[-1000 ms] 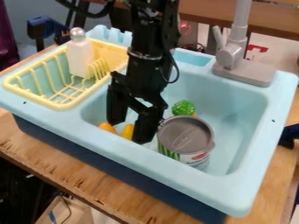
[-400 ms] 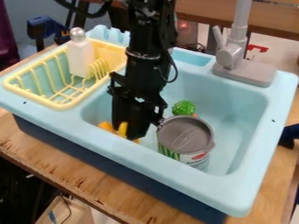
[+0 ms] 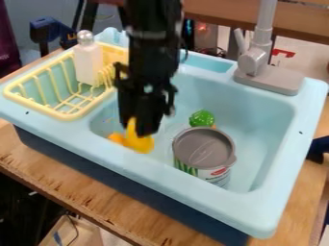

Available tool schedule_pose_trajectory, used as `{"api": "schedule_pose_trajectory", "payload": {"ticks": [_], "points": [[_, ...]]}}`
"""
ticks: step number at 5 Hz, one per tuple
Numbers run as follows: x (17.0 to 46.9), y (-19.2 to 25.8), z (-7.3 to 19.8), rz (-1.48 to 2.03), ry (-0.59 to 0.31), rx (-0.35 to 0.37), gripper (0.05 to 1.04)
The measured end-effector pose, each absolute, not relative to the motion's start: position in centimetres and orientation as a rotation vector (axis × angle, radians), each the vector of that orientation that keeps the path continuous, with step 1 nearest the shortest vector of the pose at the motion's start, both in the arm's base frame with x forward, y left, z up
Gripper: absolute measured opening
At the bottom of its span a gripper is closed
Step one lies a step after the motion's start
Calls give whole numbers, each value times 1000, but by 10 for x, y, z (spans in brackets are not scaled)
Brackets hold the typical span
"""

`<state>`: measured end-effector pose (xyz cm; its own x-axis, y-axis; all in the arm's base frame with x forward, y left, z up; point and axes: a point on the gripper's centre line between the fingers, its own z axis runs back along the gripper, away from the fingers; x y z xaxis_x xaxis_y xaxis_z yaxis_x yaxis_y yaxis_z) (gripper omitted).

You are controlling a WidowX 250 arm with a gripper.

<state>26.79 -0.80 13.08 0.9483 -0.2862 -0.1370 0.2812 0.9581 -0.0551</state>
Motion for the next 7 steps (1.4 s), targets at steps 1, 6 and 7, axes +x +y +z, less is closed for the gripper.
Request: {"api": "schedule_pose_trajectory", "payload": {"ticks": [1,6,7], "points": [[275,-1,171,-298,28,-111,443],[320,91,204,-172,-9,71,443],[326,98,189,-170,11,66,443]]}}
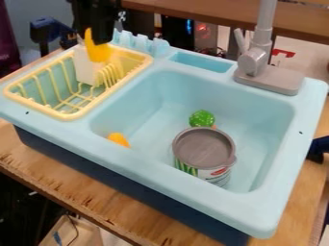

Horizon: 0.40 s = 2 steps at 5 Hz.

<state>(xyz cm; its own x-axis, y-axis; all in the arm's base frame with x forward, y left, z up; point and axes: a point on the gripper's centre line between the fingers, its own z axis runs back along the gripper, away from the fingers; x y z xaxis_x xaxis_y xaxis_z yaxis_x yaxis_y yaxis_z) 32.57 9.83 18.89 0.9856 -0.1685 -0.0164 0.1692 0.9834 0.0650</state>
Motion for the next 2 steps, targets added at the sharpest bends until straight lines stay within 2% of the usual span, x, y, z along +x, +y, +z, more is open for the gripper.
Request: {"api": "schedule_pose_trajectory", "payload": {"ticks": [2], "points": [[336,96,166,-190,47,63,443]]}}
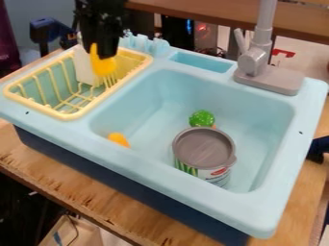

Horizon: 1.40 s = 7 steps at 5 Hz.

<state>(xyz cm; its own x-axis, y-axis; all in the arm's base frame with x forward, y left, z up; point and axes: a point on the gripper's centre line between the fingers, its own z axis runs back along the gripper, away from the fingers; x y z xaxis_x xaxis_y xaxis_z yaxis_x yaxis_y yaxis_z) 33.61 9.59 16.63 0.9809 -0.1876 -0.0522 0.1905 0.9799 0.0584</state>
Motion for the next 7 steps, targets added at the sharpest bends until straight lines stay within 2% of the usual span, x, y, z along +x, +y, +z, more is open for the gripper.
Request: {"api": "schedule_pose_trajectory", "payload": {"ticks": [3,4,6,7], "points": [[347,85,143,-205,88,72,443],[353,88,145,-204,80,88,443],[357,87,139,-224,77,75,443],[358,87,138,-230,78,72,491]]}}
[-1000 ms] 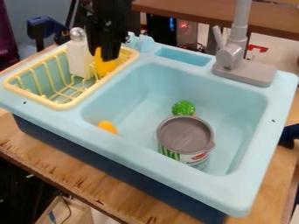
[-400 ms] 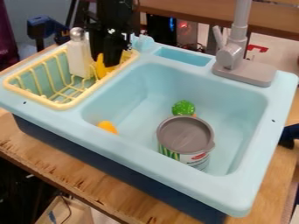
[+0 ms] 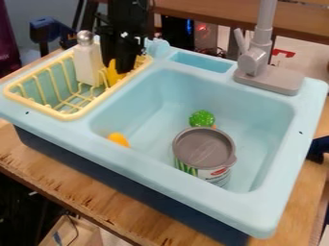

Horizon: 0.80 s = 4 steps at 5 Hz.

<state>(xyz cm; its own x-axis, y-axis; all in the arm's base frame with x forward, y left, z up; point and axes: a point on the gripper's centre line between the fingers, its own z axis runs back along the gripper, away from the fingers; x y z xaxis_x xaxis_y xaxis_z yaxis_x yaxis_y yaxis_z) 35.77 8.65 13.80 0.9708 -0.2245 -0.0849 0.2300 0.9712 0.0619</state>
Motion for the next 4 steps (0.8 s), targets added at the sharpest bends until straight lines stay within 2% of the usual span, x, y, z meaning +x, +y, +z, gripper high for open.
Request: {"api": "schedule_pose_trajectory", "payload": {"ticks": [1,2,3,4], "points": [[357,85,138,-232,79,61,781],[359,83,142,-233,69,49,980],[356,80,153,-234,52,41,994],[351,79,180,-250,-13,59,994]]}}
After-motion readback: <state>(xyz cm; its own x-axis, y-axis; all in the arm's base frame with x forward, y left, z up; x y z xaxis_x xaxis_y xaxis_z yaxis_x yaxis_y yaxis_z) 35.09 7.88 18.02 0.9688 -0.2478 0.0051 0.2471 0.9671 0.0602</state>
